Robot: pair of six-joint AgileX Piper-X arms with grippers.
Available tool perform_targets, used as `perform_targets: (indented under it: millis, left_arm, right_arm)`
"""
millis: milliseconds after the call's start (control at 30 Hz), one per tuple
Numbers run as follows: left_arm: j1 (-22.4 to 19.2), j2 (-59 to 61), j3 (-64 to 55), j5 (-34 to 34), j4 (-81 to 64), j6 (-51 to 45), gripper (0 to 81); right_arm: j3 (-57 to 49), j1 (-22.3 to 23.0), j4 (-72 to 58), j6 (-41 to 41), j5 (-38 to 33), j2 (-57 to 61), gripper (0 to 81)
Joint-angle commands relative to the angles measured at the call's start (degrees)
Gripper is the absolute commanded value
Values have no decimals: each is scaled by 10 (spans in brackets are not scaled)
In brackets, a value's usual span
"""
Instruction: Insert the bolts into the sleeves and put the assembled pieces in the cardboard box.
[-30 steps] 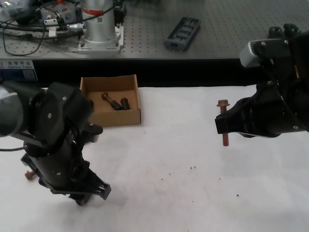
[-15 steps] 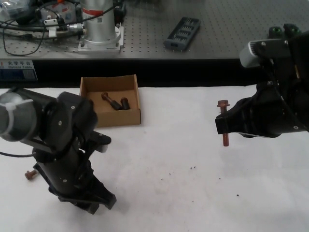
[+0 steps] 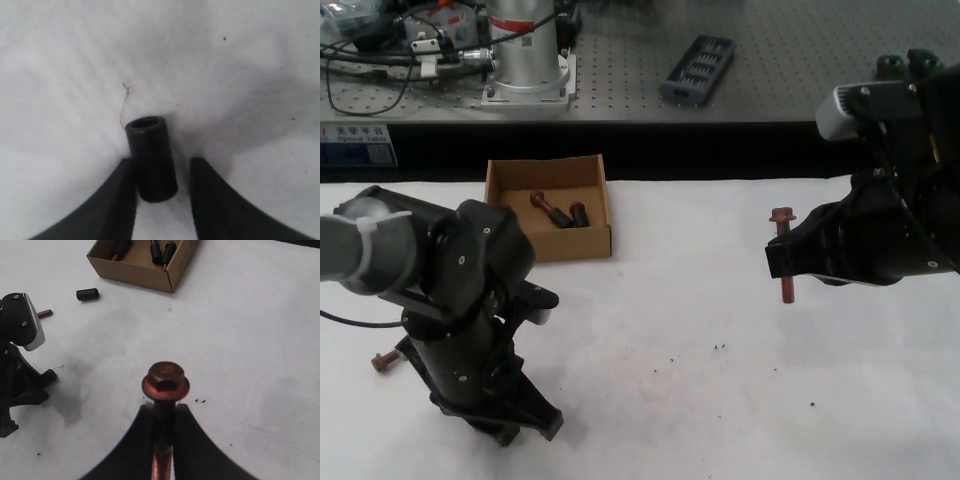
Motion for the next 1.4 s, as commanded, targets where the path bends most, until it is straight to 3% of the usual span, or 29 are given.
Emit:
perform_targets:
  millis: [0,133,300,467,700,833,1033,1367]
  left_arm:
    - [-2,12,-2,-12,-14,-5,146]
    - [-2,12,-11,-4,-11,-9,6]
    - [-2,-21,-10,66,-13,-9,6]
    - [0,-123,34,147,-73,-29,6]
    - [1,-322,178,295,-361,-212,6]
    - [1,-379,245,333,-510,-318,6]
    - [1,-377,304,379,-621,-370,6]
    - [1,-275,310,412,-662,-330,6]
  right_arm:
    - [-2,-3,-5,-4,-5,-5,43]
    - [-2,-3,-5,-4,-5,-5,43]
    - [-2,-10,-18,-19,-14,-5,43]
    - [-2,-27,-104,-9,-155,8,43]
    - [-2,-27,-148,17,-186,47,43]
    - [-2,-32,-255,52,-287,81,43]
    - [-2,-39,-401,182,-377,131,43]
    - [9,-41,-393,159,-403,137,43]
